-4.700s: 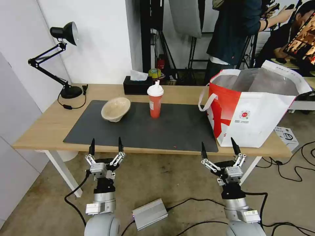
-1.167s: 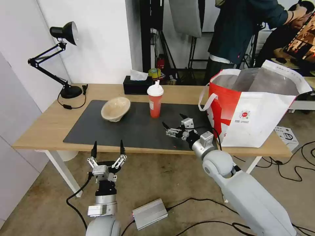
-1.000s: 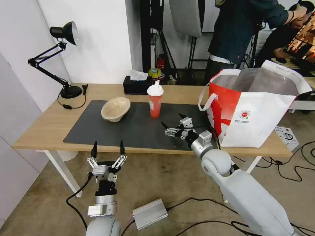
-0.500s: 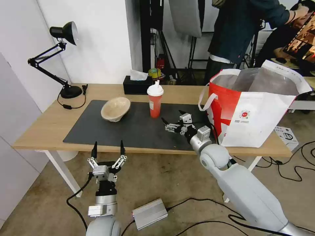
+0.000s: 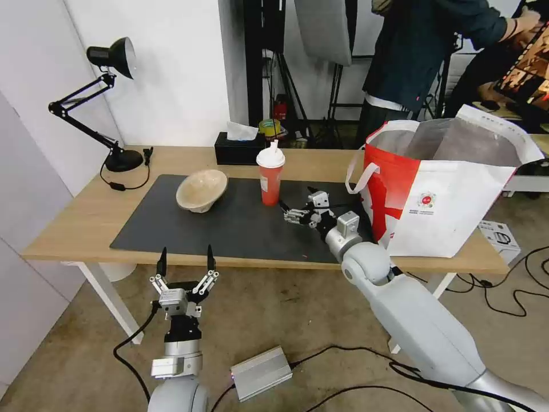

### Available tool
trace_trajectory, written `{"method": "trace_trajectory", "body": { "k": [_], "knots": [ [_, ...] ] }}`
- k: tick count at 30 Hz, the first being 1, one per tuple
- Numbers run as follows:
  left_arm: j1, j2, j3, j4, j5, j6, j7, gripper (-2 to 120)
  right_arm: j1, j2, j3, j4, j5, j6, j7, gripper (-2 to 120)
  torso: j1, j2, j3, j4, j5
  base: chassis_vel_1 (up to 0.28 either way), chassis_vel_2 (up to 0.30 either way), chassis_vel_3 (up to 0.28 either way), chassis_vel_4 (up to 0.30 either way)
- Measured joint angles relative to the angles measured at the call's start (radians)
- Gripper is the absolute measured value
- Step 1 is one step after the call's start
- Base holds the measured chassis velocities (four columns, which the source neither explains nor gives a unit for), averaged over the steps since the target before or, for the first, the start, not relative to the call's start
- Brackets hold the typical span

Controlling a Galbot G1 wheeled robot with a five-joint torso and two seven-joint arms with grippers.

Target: Pick up the trash from the table and place it into the takeout bag.

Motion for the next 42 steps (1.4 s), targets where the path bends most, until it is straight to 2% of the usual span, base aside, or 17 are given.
{"method": "trace_trajectory", "body": {
  "k": [19,42],
  "knots": [
    [-0.003,0.001,-0.006,0.004,0.000,0.014,-0.001,100,0.030,0.032,-0.005,-0.013,-0.009,0.001,-0.003,99,0.000,0.000,0.000,0.0000,0.0000,0.000,0.000,0.000,0.000],
    [0.024,0.000,-0.021,-0.015,0.014,0.016,-0.003,100,0.089,0.053,-0.006,-0.117,0.003,0.033,-0.027,100,0.000,0.000,0.000,0.0000,0.0001,0.000,0.000,0.000,0.000]
  ]
}}
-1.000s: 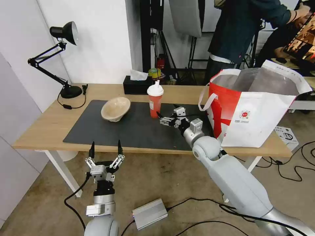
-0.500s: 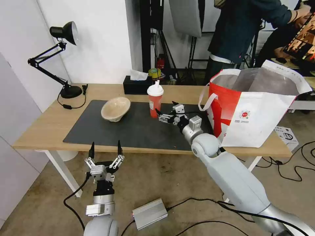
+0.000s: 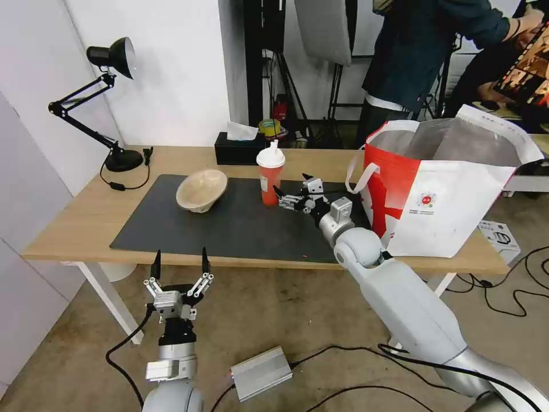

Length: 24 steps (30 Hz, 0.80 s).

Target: Pick up the trash from the table and place it into the takeout bag.

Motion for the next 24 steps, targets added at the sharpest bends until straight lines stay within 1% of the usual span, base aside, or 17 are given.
{"method": "trace_trajectory", "body": {
  "k": [24],
  "knots": [
    [0.008,0.000,-0.009,-0.007,0.002,-0.001,0.000,100,0.076,0.061,-0.007,-0.148,-0.008,0.042,-0.031,100,0.000,0.000,0.000,0.0000,-0.0001,0.000,0.000,0.000,0.000]
  ]
}}
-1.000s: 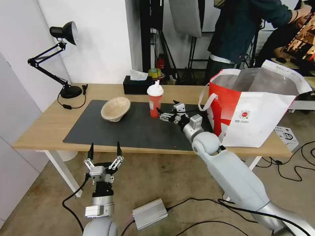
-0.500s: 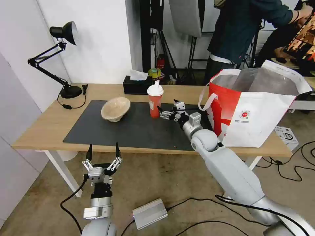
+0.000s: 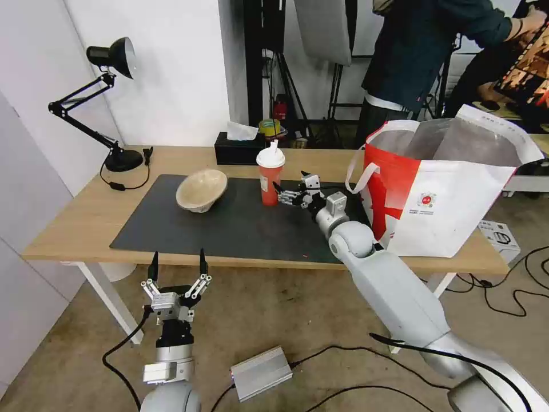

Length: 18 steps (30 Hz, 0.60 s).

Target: Pick up the trash from the table and place it into the takeout bag.

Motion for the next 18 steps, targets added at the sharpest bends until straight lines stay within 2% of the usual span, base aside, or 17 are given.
{"method": "trace_trajectory", "body": {
  "k": [18],
  "knots": [
    [-0.004,0.000,-0.003,0.002,-0.001,0.000,0.000,100,0.055,0.045,-0.029,-0.083,-0.019,0.016,-0.012,100,0.000,0.000,0.000,0.0000,0.0000,0.000,0.000,0.000,0.000]
  ]
}}
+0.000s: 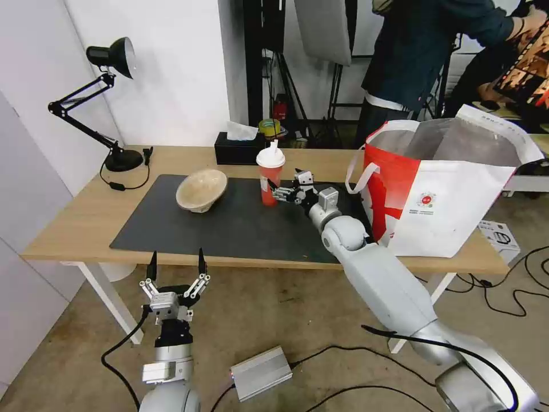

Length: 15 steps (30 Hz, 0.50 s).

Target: Pick up the trash from the table and place it into the takeout bag.

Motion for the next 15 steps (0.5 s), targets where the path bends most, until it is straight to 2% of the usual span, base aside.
{"method": "trace_trajectory", "body": {
  "k": [15],
  "knots": [
    [-0.003,0.000,0.000,0.006,-0.002,0.000,-0.001,100,0.049,0.026,-0.020,-0.077,-0.008,0.019,-0.021,100,0.000,0.000,0.000,0.0000,0.0000,0.000,0.000,0.000,0.000]
  ]
}}
